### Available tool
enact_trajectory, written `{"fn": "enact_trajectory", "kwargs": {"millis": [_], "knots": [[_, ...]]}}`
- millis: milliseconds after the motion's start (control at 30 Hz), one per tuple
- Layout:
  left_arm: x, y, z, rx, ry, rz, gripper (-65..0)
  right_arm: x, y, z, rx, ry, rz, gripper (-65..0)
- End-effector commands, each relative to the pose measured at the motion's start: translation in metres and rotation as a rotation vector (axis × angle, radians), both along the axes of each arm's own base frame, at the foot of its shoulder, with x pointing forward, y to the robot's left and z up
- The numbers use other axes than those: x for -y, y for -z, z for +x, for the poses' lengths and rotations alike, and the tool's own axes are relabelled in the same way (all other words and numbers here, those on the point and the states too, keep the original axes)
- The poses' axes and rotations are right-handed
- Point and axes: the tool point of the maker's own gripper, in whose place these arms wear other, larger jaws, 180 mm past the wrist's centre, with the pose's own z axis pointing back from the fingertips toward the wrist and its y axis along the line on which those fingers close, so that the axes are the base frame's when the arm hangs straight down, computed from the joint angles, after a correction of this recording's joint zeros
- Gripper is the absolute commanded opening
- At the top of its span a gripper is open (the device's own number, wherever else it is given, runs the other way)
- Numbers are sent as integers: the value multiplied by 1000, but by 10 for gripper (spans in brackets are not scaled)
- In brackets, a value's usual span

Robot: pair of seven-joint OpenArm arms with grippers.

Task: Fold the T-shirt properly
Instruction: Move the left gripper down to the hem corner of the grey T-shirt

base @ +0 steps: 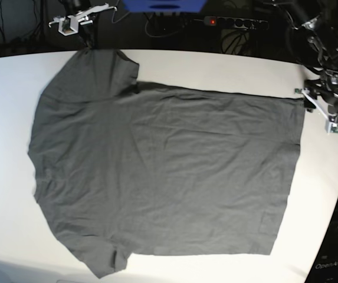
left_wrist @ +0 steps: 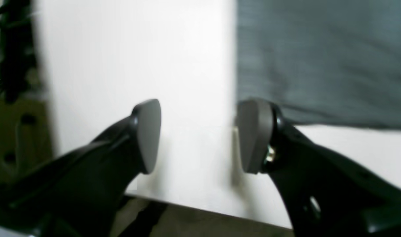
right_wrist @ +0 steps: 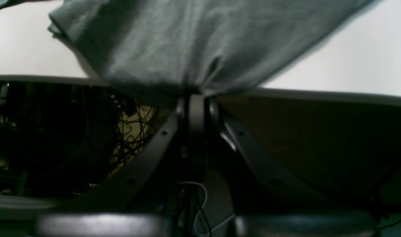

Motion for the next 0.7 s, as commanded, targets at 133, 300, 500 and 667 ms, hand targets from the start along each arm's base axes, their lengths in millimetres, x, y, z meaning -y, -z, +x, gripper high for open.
{"fn": "enact_trajectory", "kwargs": {"millis": [133,300,500,667], "knots": [[-19,0,-2,6,-33,1,-288,3,-10,5,49,9,8,-647],[-18,18,-2,-42,-57,-49,-288,6,-7,4,30,2,-1,-647],[-20,17,-3,-92,-76,-50,-288,6,-4,10,19,-8,-7,-647],[-25,12,-5,-100,-79,-32,-288,6,-4,10,20,-9,-8,-647]]}}
